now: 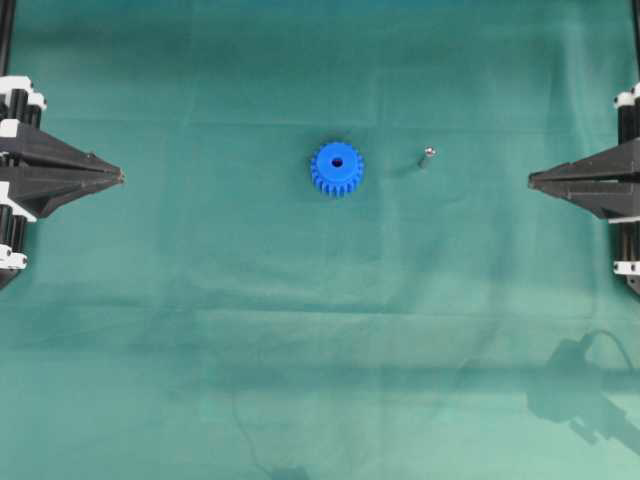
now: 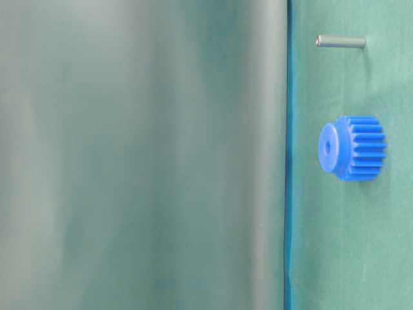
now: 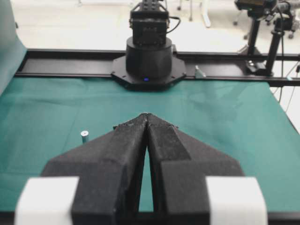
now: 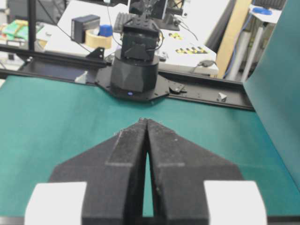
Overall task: Insert the shaft placed at a random location into the center hole of the small gear at another random location.
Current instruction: 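Move the right gripper over the small metal shaft and close on it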
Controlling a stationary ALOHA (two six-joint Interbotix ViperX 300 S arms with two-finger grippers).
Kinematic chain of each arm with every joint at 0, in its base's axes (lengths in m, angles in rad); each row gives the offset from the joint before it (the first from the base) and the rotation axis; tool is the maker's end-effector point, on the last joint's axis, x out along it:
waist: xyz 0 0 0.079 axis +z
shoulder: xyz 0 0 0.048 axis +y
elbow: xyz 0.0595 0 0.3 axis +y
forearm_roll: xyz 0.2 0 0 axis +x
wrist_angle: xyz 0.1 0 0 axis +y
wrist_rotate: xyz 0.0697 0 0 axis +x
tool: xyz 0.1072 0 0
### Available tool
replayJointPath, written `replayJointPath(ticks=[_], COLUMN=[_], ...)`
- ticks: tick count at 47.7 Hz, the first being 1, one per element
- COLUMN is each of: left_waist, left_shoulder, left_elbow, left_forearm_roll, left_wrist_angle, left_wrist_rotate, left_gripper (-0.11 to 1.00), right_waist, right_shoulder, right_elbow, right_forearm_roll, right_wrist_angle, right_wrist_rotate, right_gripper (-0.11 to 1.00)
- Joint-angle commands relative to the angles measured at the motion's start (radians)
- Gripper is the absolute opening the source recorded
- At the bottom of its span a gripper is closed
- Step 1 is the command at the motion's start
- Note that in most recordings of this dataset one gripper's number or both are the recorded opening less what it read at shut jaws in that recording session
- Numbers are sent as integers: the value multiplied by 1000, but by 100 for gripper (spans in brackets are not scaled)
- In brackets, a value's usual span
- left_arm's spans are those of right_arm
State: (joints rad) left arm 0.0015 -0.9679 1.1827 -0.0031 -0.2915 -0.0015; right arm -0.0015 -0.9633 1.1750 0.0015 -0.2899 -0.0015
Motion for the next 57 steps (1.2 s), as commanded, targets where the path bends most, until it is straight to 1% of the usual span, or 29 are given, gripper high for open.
replayJointPath(ticks=[1,7,15,20,25,27,29,35,37,38,39,45,49,57], left_waist=[-5,-5,-5,-5,-5,-5,-5,-5,-5,-5,-5,-5,-5,-5], left_shoulder=[5,8,9,11,11,9,8,5,5,5,5,3,5,3], left_elbow=[-12,-12,-11,-8,-8,-6,-6,-3,-2,-2,0,3,5,8], left_forearm_roll=[-31,-32,-31,-32,-31,-32,-32,-32,-32,-32,-32,-34,-32,-34], left_wrist_angle=[15,18,20,20,18,18,18,18,20,20,20,20,20,21], left_wrist_rotate=[-2,-5,-3,-3,-5,-5,-5,-5,-5,-5,-5,-5,-5,-5], left_gripper=[-1,-1,-1,-1,-1,-1,-1,-1,-1,-1,-1,-1,-1,-1], right_waist=[-14,-55,-158,-206,-236,-244,-250,-267,-272,-275,-276,-282,-285,-287], right_shoulder=[12,51,127,204,318,365,413,554,598,621,643,752,819,920], right_elbow=[-23,-20,-8,0,0,0,-2,-9,-11,-12,-12,-20,-26,-32], right_forearm_roll=[-5,-5,-3,0,3,8,15,26,31,34,38,63,83,95], right_wrist_angle=[-8,-5,-44,-72,-135,-163,-190,-256,-279,-293,-307,-377,-410,-448], right_wrist_rotate=[-11,-12,-12,-8,5,6,6,6,6,6,6,6,6,6], right_gripper=[11,11,11,11,13,22,32,70,81,86,88,80,81,81])
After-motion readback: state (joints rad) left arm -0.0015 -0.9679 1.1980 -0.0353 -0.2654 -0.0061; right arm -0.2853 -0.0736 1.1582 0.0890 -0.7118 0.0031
